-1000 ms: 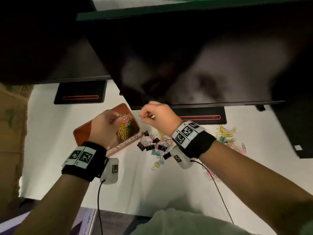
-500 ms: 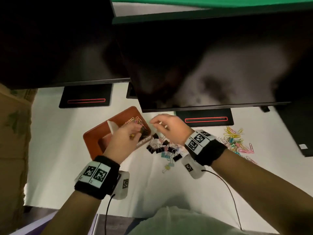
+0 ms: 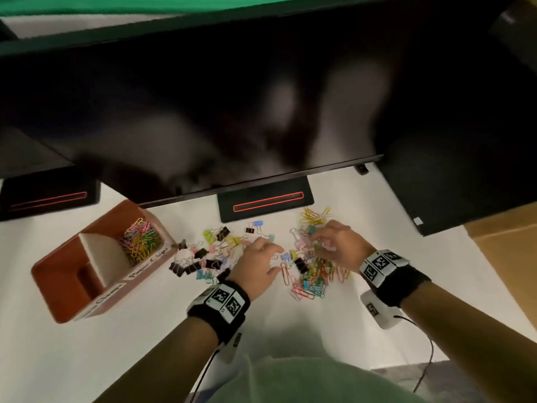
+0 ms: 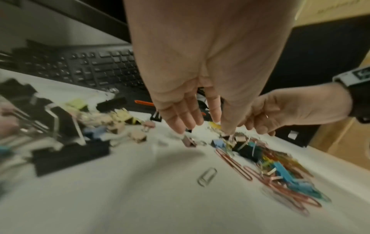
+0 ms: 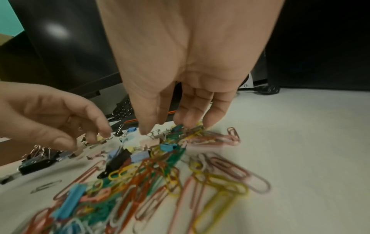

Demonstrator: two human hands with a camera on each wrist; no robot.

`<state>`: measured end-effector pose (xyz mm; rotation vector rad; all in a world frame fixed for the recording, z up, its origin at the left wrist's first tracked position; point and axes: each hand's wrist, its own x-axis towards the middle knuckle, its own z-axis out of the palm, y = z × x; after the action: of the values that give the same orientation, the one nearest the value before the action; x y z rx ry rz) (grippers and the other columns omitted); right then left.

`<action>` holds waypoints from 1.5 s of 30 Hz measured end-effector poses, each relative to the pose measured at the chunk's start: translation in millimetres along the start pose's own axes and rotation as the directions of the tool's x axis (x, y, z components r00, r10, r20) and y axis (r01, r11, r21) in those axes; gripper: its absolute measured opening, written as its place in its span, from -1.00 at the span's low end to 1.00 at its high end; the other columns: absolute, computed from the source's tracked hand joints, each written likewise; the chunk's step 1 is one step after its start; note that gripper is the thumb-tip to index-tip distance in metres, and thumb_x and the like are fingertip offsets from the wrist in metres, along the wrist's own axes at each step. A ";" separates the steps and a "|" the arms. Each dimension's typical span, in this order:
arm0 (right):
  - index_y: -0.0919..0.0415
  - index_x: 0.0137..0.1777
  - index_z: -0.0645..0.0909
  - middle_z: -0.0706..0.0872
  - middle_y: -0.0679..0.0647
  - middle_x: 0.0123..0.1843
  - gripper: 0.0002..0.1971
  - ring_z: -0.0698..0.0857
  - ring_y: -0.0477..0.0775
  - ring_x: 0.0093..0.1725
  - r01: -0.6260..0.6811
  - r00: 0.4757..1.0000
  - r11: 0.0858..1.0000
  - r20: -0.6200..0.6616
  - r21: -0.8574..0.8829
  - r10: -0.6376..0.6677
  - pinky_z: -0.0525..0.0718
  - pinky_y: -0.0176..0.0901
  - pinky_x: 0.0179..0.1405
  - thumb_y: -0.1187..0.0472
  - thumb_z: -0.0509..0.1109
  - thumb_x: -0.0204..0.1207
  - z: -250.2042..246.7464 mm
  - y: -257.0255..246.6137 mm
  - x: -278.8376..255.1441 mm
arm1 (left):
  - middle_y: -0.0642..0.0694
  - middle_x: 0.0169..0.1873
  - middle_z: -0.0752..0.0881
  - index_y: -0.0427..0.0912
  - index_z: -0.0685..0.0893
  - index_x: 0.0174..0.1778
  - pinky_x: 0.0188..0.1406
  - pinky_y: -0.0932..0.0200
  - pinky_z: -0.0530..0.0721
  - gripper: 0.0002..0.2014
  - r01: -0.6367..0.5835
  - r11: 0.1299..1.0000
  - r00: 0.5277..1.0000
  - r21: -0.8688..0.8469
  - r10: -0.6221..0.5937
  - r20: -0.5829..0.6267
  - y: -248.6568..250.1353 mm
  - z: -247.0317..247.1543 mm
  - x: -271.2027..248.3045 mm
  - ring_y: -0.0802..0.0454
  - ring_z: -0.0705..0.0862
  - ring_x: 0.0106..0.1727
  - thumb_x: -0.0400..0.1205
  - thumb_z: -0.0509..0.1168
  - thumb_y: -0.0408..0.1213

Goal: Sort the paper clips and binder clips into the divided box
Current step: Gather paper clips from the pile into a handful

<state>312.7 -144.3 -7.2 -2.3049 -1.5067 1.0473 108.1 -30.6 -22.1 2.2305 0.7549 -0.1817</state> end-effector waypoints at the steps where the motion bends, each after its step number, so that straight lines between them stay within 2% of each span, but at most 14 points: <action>1: -0.08 0.23 0.60 0.57 0.01 0.29 -0.65 0.61 0.06 0.22 0.018 1.000 1.000 0.023 0.005 -0.018 0.62 -0.02 0.27 0.05 0.46 0.44 0.2 5.0 -1.3 | -0.07 0.17 0.52 -0.01 0.56 0.23 0.25 0.05 0.51 -0.68 0.008 1.000 1.000 0.026 -0.008 -0.005 3.8 7.8 5.3 -0.04 0.50 0.21 0.56 0.31 -0.20; 5: -0.06 0.33 0.54 0.52 0.07 0.35 -0.50 0.54 0.09 0.30 0.077 0.990 0.997 0.120 0.012 -0.077 0.55 -0.02 0.35 0.05 0.52 0.37 4.3 16.2 -0.9 | -0.05 0.07 0.55 0.01 0.54 0.23 0.11 0.04 0.57 -0.61 0.040 0.988 0.997 0.148 -0.030 -0.071 16.2 30.2 20.4 -0.05 0.54 0.11 0.49 0.37 -0.08; 9: -0.06 0.37 0.51 0.51 0.13 0.28 -0.49 0.52 0.13 0.26 0.123 0.985 0.992 0.120 -0.013 -0.121 0.56 -0.03 0.29 0.11 0.50 0.40 12.4 15.2 3.3 | -0.06 0.03 0.60 -0.03 0.56 0.22 0.07 -0.03 0.59 -0.63 0.076 0.981 0.992 0.180 -0.055 -0.117 21.4 37.7 34.1 -0.08 0.58 0.06 0.49 0.39 -0.23; 12: 0.05 0.27 0.59 0.54 0.11 0.22 -0.61 0.54 0.13 0.23 0.105 0.989 0.994 0.104 -0.029 -0.101 0.58 -0.01 0.24 0.12 0.48 0.43 15.7 17.6 10.8 | -0.07 -0.07 0.65 -0.09 0.63 0.05 0.02 0.01 0.59 -0.78 0.101 0.988 0.988 0.119 -0.086 -0.126 19.8 35.0 41.6 -0.08 0.60 0.00 0.50 0.36 -0.34; 18: 0.11 0.17 0.63 0.58 0.04 0.22 -0.76 0.59 0.06 0.18 0.184 0.982 0.983 0.045 0.026 -0.185 0.61 -0.06 0.22 0.18 0.39 0.51 8.6 28.1 18.4 | -0.09 -0.07 0.63 -0.14 0.64 0.07 -0.03 0.18 0.65 -0.81 0.164 0.982 0.962 -0.093 -0.180 -0.204 13.7 20.4 39.1 0.10 0.61 -0.16 0.55 0.32 -0.39; 21: 0.06 0.11 0.63 0.60 0.00 0.16 -0.79 0.62 0.04 0.09 0.239 0.971 0.971 -0.011 0.021 -0.239 0.67 0.03 0.11 0.14 0.42 0.48 2.5 37.1 15.1 | -0.11 0.01 0.64 -0.16 0.64 0.10 -0.05 0.28 0.60 -0.80 0.179 0.972 0.934 -0.151 -0.216 -0.286 9.9 10.8 33.3 0.11 0.61 -0.12 0.56 0.33 -0.36; 25: 0.03 0.13 0.65 0.62 0.02 0.10 -0.69 0.62 0.02 0.06 0.366 0.926 0.930 0.087 0.021 -0.367 0.66 -0.02 0.04 0.10 0.52 0.38 -1.0 44.1 3.7 | -0.03 0.09 0.59 -0.12 0.66 0.09 0.12 0.23 0.44 -0.76 0.155 0.988 0.917 0.026 -0.134 -0.376 5.1 4.6 18.2 0.09 0.50 0.08 0.51 0.41 -0.26; 27: 0.01 0.22 0.62 0.60 0.05 0.14 -0.59 0.61 0.06 0.12 0.418 0.897 0.907 0.175 -0.039 -0.406 0.64 -0.04 0.09 0.06 0.53 0.35 2.9 44.5 -2.0 | 0.01 0.08 0.55 -0.09 0.65 0.12 0.17 0.23 0.44 -0.71 0.098 0.994 0.945 0.054 -0.076 -0.319 6.3 7.3 8.2 0.12 0.48 0.10 0.48 0.44 -0.20; 29: 0.00 0.28 0.58 0.57 0.06 0.19 -0.53 0.58 0.10 0.20 0.442 0.882 0.891 0.233 -0.102 -0.411 0.59 0.01 0.21 0.04 0.52 0.36 9.9 43.3 -6.5 | 0.02 0.10 0.55 -0.07 0.62 0.18 0.19 0.26 0.48 -0.65 0.029 0.998 0.984 0.052 -0.019 -0.177 9.5 16.7 -1.6 0.15 0.51 0.09 0.48 0.44 -0.18; 32: 0.02 0.24 0.62 0.55 0.08 0.16 -0.59 0.55 0.12 0.18 0.436 0.892 0.884 0.213 -0.166 -0.400 0.57 0.04 0.21 0.07 0.52 0.37 21.3 40.2 -9.3 | -0.03 0.14 0.58 -0.12 0.61 0.22 0.22 0.21 0.53 -0.63 -0.033 0.993 0.998 0.116 0.038 -0.040 7.9 37.7 -7.2 0.06 0.54 0.14 0.49 0.43 -0.28; 35: 0.06 0.12 0.69 0.57 0.09 0.11 -0.71 0.54 0.14 0.18 0.381 0.921 0.910 0.155 -0.162 -0.358 0.57 0.09 0.22 0.10 0.51 0.39 27.1 38.1 -7.2 | -0.10 -0.01 0.65 -0.20 0.70 0.02 0.09 0.04 0.63 -0.80 -0.028 0.992 0.996 0.126 0.039 -0.084 3.1 48.0 -2.2 -0.07 0.61 0.04 0.48 0.43 -0.36; 39: 0.08 0.07 0.72 0.57 0.10 0.12 -0.75 0.48 0.14 0.23 0.332 0.942 0.923 0.127 -0.195 -0.312 0.45 0.09 0.27 0.05 0.47 0.41 27.5 36.7 -2.3 | -0.09 -0.26 0.66 -0.18 0.69 -0.27 -0.16 0.07 0.62 -0.94 -0.049 0.983 0.989 0.175 0.072 -0.127 4.0 46.7 4.4 -0.11 0.59 -0.16 0.45 0.44 -0.39; 41: 0.08 0.03 0.73 0.58 0.08 0.12 -0.77 0.46 0.13 0.22 0.331 0.943 0.920 0.104 -0.211 -0.316 0.40 0.05 0.23 0.02 0.45 0.43 26.0 36.6 -0.5 | -0.08 -0.30 0.65 -0.17 0.68 -0.29 -0.18 0.11 0.57 -0.93 -0.059 0.983 0.990 0.175 0.081 -0.118 4.4 44.5 5.1 -0.09 0.57 -0.20 0.47 0.42 -0.39; 45: 0.02 -0.05 0.75 0.67 0.00 0.05 -0.82 0.52 0.13 0.14 0.350 0.935 0.919 0.012 -0.182 -0.353 0.41 0.00 0.09 0.01 0.49 0.39 19.9 38.3 2.0 | -0.03 -0.25 0.61 -0.18 0.66 -0.19 -0.17 0.21 0.57 -0.95 -0.046 0.999 0.997 0.000 0.046 -0.062 7.4 37.4 -3.8 0.08 0.57 -0.24 0.51 0.41 -0.34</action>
<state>327.9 -164.5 -42.3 -2.0294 -1.9863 0.8148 113.0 -62.7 -42.3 2.2593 0.7353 -0.0901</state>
